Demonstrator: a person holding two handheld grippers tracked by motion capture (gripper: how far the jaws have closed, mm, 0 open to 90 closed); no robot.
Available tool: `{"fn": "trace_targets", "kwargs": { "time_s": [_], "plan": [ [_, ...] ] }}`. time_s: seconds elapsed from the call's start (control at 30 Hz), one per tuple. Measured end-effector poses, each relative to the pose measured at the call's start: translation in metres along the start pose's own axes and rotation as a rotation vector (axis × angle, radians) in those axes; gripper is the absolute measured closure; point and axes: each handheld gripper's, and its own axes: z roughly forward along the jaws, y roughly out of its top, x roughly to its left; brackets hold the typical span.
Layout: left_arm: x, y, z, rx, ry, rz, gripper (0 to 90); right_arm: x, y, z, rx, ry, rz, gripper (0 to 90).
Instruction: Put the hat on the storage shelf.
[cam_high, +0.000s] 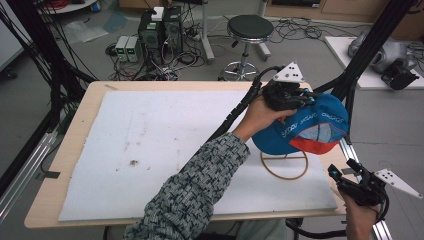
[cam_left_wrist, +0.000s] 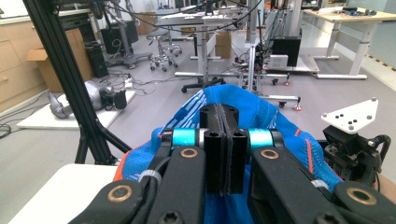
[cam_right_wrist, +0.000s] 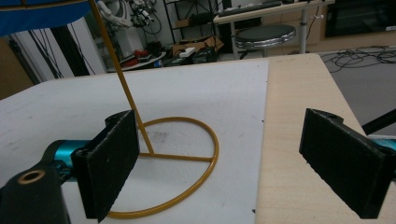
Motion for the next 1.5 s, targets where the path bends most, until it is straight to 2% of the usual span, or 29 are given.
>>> {"fn": "trace_targets", "kwargs": {
  "time_s": [0.33,0.8,0.9,1.13,1.2,1.4,1.5],
  "plan": [
    [0.005,-0.003,-0.002,0.008,0.005,-0.03,87.0,0.0,0.0,0.0,0.006,-0.003,-0.001,11.2],
    [0.004,-0.004,-0.002,0.013,-0.008,-0.03,71.8,0.0,0.0,-0.001,0.006,-0.004,-0.001,11.2],
    [0.004,-0.004,-0.003,0.001,-0.006,-0.04,68.5,0.0,0.001,-0.001,0.012,-0.013,0.002,11.3],
    [0.008,0.0,-0.011,-0.024,0.003,-0.077,59.8,0.0,0.0,0.0,0.002,0.0,0.003,11.2],
    [0.008,0.0,-0.013,-0.019,0.007,-0.074,57.3,0.0,0.0,0.0,0.008,-0.002,0.001,11.2],
    [0.01,0.001,-0.035,-0.028,0.048,-0.069,51.3,0.001,0.001,-0.001,0.02,-0.011,-0.002,11.2],
    [0.012,0.0,-0.048,-0.035,0.069,-0.067,50.1,0.001,0.0,0.001,0.005,0.006,0.002,11.2]
  ]
}}
